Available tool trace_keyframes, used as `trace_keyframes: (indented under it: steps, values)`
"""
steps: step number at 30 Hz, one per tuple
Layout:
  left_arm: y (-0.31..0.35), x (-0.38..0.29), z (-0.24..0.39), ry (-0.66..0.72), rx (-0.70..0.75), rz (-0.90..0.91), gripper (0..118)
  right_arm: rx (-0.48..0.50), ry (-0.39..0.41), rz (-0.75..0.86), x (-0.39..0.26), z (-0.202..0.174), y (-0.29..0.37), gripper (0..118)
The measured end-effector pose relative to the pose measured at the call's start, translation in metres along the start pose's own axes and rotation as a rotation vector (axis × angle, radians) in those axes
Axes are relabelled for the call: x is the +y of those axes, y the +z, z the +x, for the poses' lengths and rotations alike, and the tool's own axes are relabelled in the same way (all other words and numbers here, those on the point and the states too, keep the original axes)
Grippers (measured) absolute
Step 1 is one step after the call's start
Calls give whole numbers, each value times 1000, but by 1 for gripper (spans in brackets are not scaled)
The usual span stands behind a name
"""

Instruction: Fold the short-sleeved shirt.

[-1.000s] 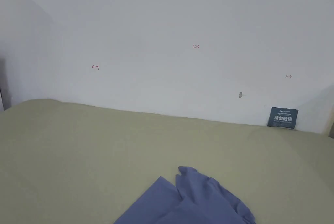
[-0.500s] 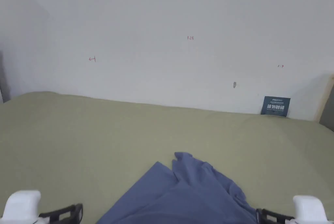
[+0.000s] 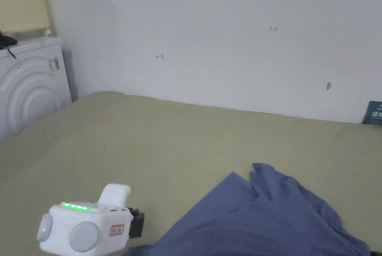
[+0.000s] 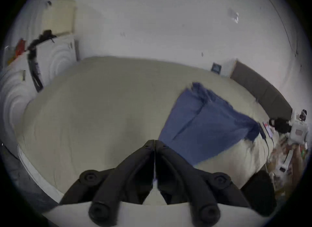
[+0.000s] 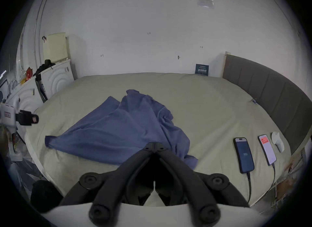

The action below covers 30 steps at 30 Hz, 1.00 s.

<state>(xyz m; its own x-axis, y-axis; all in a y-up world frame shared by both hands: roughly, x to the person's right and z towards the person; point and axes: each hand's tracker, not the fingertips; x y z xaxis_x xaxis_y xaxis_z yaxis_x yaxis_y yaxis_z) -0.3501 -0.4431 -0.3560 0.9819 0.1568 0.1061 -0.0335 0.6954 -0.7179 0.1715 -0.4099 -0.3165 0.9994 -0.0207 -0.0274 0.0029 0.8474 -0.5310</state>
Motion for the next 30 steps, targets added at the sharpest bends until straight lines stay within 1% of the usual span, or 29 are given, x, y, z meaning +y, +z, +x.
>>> trace_keyframes:
  steps: [1, 3, 4, 6, 8, 9, 10, 12, 14, 15, 18, 20, 22, 24, 25, 26, 27, 28, 29, 30]
  values:
    - [-11, -5, -6, -4, -1, -32, 18, 3, 4, -7, -4, -3, -4, 0]
    - [-32, -13, -15, 0, 59, -105, 67, 7, 15, -12, -2, -4, -5, 0]
    - [-41, -16, -19, 8, 61, -97, 77, 12, 23, -16, 0, -5, -6, 0]
    - [-57, -22, -28, 47, 39, -111, 77, 16, 36, -26, -2, -6, -13, 0]
    - [-65, -27, -23, 75, 27, -150, 77, 36, 38, -43, 2, -6, -17, 0]
    - [-72, -30, -25, 68, 17, -171, 75, 40, 38, -47, -1, -5, -24, 0]
    - [-78, -33, -26, 60, 17, -201, 61, 43, 41, -52, 2, -5, -28, 0]
    - [-80, -36, -18, 48, 59, -253, 6, 50, 54, -63, 10, -5, -35, 0]
    - [-78, -43, -15, 36, 59, -224, 5, 70, 71, -84, 20, -3, -46, 0]
    - [-78, -43, -15, 29, 42, -229, 5, 81, 78, -96, 31, -2, -55, 0]
    - [-70, -41, -5, 1, 52, -226, 5, 97, 120, -126, 71, 0, -93, 0]
    - [-59, -36, 6, 4, 47, -220, 5, 139, 153, -161, 105, -1, -127, 0]
    - [-59, -35, 8, 11, 40, -218, 5, 157, 195, -217, 137, -2, -172, 0]
    - [-56, -31, 10, 15, 40, -221, 5, 145, 210, -246, 162, -6, -215, 0]
    - [-56, -32, 11, 15, 39, -220, 5, 179, 237, -310, 171, -7, -240, 4]
    - [-56, -33, 13, 17, 37, -220, 5, 203, 260, -361, 178, -10, -262, 21]
    - [-56, -35, 15, 22, 42, -219, 5, 216, 287, -394, 181, -14, -287, 52]
    - [-58, -31, 12, 27, 36, -225, 5, 223, 314, -422, 183, -17, -311, 101]
    - [-59, -32, 14, 28, 36, -229, 5, 221, 334, -465, 182, -20, -332, 114]
    - [-59, -33, 16, 27, 39, -230, 5, 205, 364, -541, 181, -23, -355, 117]
